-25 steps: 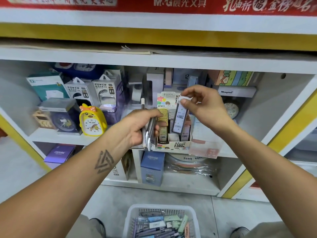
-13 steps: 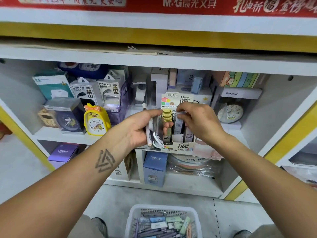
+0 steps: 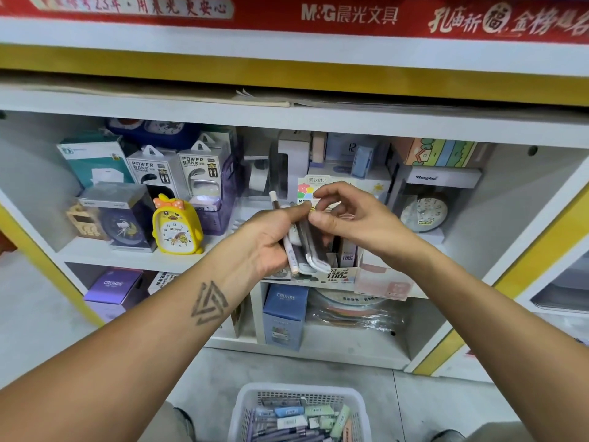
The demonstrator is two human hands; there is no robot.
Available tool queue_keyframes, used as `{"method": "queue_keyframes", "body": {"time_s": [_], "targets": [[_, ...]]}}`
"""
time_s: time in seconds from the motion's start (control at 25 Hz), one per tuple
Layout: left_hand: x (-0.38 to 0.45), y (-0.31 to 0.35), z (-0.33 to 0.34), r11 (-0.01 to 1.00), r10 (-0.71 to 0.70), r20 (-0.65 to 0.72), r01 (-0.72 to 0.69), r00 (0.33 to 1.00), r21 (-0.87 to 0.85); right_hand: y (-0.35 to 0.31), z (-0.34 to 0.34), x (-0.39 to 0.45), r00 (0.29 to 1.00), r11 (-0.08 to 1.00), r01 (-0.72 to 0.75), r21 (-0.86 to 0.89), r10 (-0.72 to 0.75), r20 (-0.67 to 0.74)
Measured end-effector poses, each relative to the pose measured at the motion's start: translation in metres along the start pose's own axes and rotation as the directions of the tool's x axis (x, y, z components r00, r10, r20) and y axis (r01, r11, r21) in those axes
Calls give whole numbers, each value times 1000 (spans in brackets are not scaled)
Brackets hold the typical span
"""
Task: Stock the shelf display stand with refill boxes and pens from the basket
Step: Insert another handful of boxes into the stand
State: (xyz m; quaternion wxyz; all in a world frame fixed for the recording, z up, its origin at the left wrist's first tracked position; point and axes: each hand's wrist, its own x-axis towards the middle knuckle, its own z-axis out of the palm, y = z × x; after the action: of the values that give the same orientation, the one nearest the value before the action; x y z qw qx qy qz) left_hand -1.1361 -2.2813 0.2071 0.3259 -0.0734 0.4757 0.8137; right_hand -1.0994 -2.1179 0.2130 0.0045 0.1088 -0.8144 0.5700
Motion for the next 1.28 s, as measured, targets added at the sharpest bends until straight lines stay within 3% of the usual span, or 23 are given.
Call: {"method": "queue_keyframes", "body": {"time_s": [0.12, 0.2, 0.28, 0.36, 0.48, 0.6, 0.68, 0.76, 0.84, 1.08, 1.28], "targets": [[5, 4, 4, 996, 50, -95, -56, 994, -63, -5, -5, -11, 977, 994, 60, -90, -40, 208], [6, 5, 4, 996, 58, -128, -66, 990, -66, -4, -9, -14, 970, 980, 91, -179, -47, 239], [7, 6, 1, 994, 56, -149, -69, 987, -81, -4, -16, -15, 976, 985, 89, -149, -56, 213], [7, 6, -2, 994, 38, -144, -52, 989, -99, -4, -23, -14, 984, 976, 153, -152, -137, 110], [4, 9, -5, 999, -8, -108, 3, 994, -48, 0, -31, -5, 956, 975, 159, -157, -192, -222], [1, 8, -9, 997, -25, -128, 34, 991, 72, 3, -35, 1, 921, 945, 105, -311, -210, -328], [-1, 9, -12, 995, -10, -172, 27, 985, 94, 2, -36, 1, 921, 831, 118, -544, -297, -253], [-1, 12, -15, 998, 18, -188, -5, 982, 68, 3, -31, 3, 927, 642, 185, -744, -364, -84], [-3, 14, -15, 999, 27, -156, -21, 987, 40, 7, -24, 6, 949, 534, 225, -815, -311, 58], [-4, 14, -16, 999, 28, -94, -26, 995, 24, 16, -11, 8, 946, 476, 323, -818, -163, 279], [-5, 13, -17, 1000, 13, -78, -13, 997, 11, 24, -9, 10, 969, 489, 247, -837, -103, 226]]}}
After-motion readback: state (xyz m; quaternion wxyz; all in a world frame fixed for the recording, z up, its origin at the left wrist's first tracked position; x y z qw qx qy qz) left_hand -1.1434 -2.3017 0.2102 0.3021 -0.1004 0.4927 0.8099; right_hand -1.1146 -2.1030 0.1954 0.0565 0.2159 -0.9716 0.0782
